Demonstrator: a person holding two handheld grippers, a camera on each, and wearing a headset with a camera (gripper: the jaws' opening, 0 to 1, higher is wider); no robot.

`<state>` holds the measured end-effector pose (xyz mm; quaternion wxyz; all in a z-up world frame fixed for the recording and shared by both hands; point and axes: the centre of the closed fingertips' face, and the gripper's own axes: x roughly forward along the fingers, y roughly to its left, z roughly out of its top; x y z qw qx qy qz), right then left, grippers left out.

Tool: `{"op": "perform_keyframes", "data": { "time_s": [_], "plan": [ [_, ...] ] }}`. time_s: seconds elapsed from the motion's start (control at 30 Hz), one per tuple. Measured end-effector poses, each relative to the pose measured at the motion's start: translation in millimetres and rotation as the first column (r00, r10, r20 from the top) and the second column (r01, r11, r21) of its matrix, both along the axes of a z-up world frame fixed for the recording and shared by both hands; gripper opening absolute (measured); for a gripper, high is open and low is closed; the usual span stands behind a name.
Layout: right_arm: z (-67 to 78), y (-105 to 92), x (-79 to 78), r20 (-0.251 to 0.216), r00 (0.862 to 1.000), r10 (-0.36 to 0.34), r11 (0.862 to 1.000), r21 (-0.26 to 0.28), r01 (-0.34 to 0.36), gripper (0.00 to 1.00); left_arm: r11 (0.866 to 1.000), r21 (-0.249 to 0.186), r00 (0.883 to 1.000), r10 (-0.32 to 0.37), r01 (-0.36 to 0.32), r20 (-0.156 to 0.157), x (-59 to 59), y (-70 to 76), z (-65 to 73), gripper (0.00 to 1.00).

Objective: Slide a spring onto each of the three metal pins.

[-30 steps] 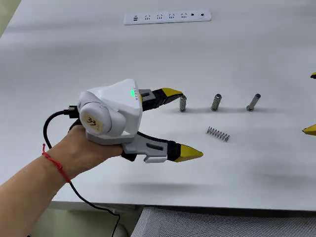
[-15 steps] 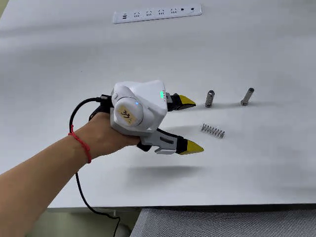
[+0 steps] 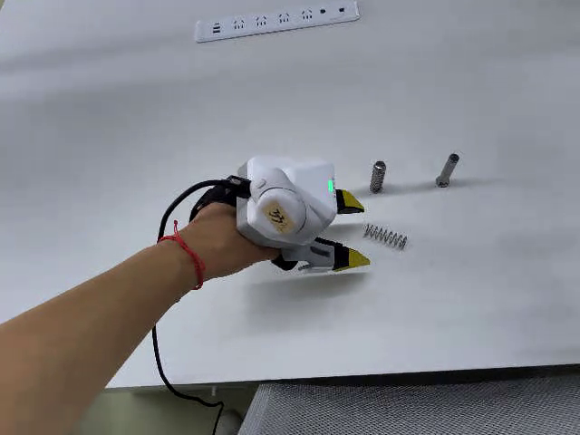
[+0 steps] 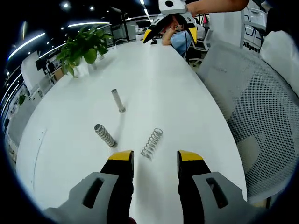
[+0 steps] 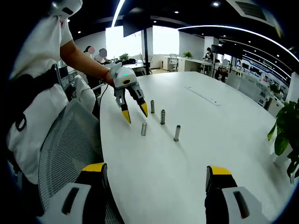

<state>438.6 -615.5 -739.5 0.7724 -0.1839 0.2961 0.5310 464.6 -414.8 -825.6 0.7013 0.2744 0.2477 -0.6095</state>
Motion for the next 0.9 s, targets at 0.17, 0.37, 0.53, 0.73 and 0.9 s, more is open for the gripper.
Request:
{"op": "perform_keyframes", "data": {
  "time_s": [0.17, 0.37, 0.53, 0.73, 0.9],
  "plan": [
    [-0.8, -3.0, -2.1, -0.002, 1.000, -0.011, 1.000, 0.001, 0.011, 0.86, 1.000, 0.014, 1.000, 0.009, -0.009, -0.002, 3.9, -3.6, -7.9, 0.27],
    [0.5, -6.0, -2.5, 0.000, 1.000, -0.023, 1.000, 0.005, 0.023, 0.85, 1.000, 0.023, 1.000, 0.015, -0.015, -0.001, 5.3, -7.7, -14.6, 0.24],
    [1.1, -6.6, -1.9, 0.003, 1.000, -0.029, 1.000, 0.011, 0.029, 0.84, 0.999, 0.037, 1.000, 0.021, -0.020, -0.009, 4.7, -7.9, -20.3, 0.21],
    [1.1, -6.3, -2.2, 0.003, 0.999, -0.033, 0.999, 0.018, 0.033, 0.82, 0.998, 0.059, 1.000, 0.024, -0.024, 0.000, 2.3, -3.8, -23.2, 0.17],
    [-0.1, -5.8, -3.2, -0.001, 0.999, -0.037, 0.999, 0.021, 0.037, 0.82, 0.998, 0.062, 1.000, 0.030, -0.030, 0.000, 0.2, -2.2, -24.7, 0.14]
  ]
}}
